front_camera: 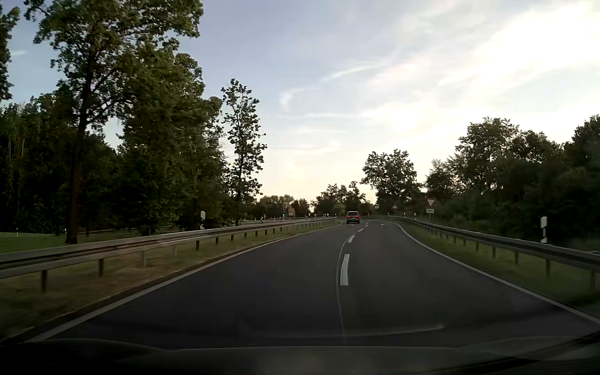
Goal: Follow the waypoints while adhering to traffic rules and regulations
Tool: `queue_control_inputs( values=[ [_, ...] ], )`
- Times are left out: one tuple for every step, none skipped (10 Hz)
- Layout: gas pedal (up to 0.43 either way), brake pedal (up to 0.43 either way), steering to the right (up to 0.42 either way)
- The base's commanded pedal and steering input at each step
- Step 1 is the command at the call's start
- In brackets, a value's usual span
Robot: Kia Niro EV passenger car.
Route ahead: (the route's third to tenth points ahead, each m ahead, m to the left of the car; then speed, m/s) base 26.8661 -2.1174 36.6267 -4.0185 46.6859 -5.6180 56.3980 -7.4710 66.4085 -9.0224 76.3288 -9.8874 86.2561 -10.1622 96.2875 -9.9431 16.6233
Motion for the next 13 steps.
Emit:
queue_control_inputs(
  values=[
    [0.0, 0.0, 0.037],
    [0.0, 0.0, 0.037],
    [0.0, 0.0, 0.036],
    [0.0, 0.0, 0.036],
    [0.0, 0.0, 0.035],
    [0.0, 0.0, 0.034],
    [0.0, 0.0, 0.032],
    [0.0, 0.0, 0.031],
    [0.0, 0.0, 0.03],
    [0.0, 0.0, 0.03],
    [0.0, 0.0, 0.029],
    [0.0, 0.0, 0.026],
    [0.0, 0.0, 0.023]
  ],
)
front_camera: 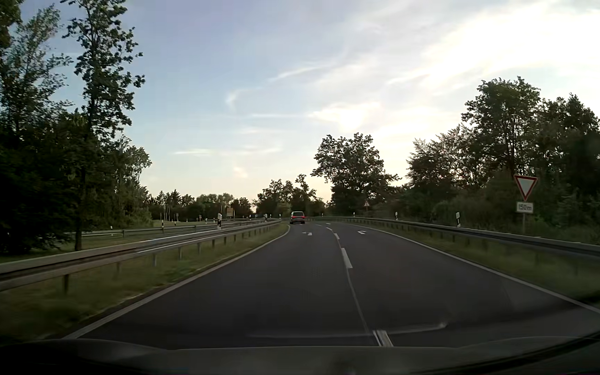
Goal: Follow the waypoints while adhering to traffic rules and regulations
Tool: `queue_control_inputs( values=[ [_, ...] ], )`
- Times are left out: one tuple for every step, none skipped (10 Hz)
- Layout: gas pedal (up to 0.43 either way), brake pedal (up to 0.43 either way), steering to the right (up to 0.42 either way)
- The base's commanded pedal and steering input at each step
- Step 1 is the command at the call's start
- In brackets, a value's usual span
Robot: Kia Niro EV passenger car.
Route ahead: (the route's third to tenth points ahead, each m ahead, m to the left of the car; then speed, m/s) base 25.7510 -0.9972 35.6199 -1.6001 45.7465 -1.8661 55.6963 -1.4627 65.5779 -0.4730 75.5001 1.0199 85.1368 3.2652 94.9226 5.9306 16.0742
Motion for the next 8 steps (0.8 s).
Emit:
queue_control_inputs(
  values=[
    [0.0, 0.0, 0.021],
    [0.0, 0.0, 0.021],
    [0.0, 0.0, 0.019],
    [0.0, 0.0, 0.017],
    [0.008, 0.0, 0.012],
    [0.039, 0.0, 0.008],
    [0.067, 0.0, 0.007],
    [0.079, 0.0, 0.007]
  ],
)
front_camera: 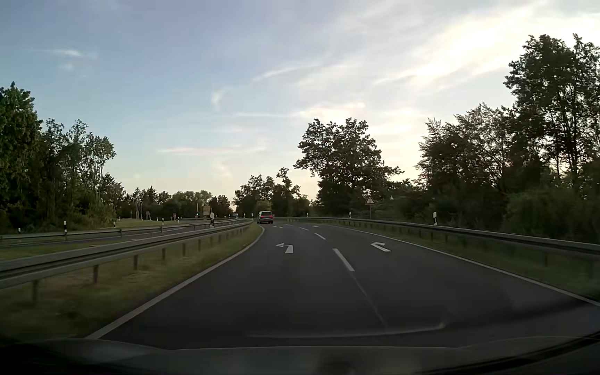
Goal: Follow the waypoints while adhering to traffic rules and regulations
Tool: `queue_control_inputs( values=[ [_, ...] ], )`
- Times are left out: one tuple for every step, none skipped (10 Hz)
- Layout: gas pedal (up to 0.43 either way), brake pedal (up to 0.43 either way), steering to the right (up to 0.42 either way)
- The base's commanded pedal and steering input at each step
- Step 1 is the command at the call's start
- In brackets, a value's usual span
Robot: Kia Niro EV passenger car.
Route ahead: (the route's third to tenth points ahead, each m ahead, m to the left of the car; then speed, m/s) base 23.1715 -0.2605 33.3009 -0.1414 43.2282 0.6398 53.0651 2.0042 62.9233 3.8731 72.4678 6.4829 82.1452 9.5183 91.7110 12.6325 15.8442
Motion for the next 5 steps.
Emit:
queue_control_inputs(
  values=[
    [0.079, 0.0, 0.007],
    [0.079, 0.0, 0.006],
    [0.079, 0.0, 0.003],
    [0.079, 0.0, -0.001],
    [0.079, 0.0, -0.005]
  ],
)
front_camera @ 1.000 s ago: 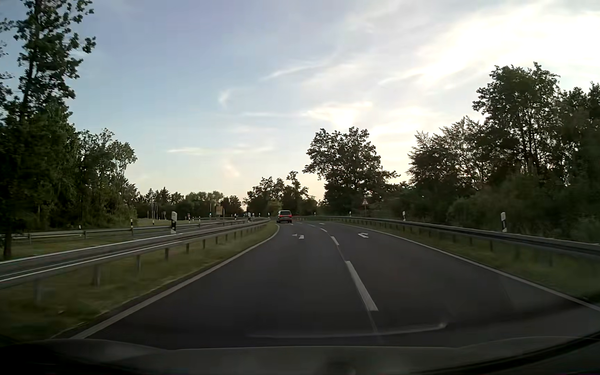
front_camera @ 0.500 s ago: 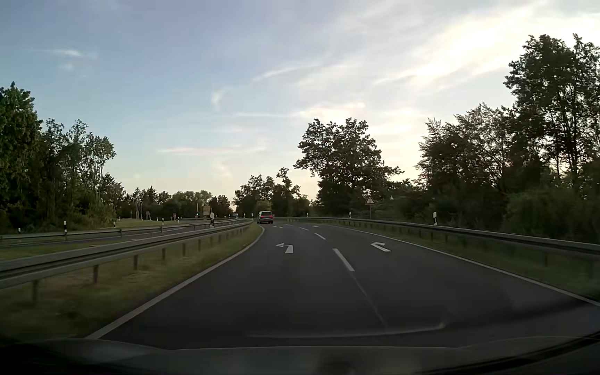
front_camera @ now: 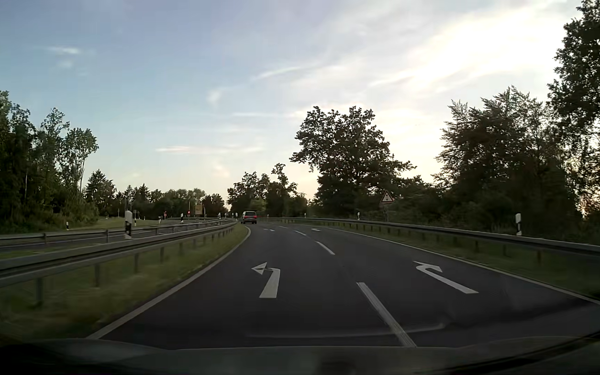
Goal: Follow the waypoints while adhering to traffic rules and regulations
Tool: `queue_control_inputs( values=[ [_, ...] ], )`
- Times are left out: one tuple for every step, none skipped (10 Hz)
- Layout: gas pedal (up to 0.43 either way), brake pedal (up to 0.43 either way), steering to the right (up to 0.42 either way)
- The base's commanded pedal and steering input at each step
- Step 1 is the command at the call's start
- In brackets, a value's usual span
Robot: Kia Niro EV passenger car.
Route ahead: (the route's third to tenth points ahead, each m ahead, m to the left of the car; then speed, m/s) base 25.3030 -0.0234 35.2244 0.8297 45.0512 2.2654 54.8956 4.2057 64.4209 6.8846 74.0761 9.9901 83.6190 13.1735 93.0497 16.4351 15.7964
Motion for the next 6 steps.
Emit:
queue_control_inputs(
  values=[
    [0.079, 0.0, -0.008],
    [0.079, 0.0, -0.011],
    [0.079, 0.0, -0.013],
    [0.079, 0.0, -0.015],
    [0.079, 0.0, -0.018],
    [0.079, 0.0, -0.02]
  ],
)
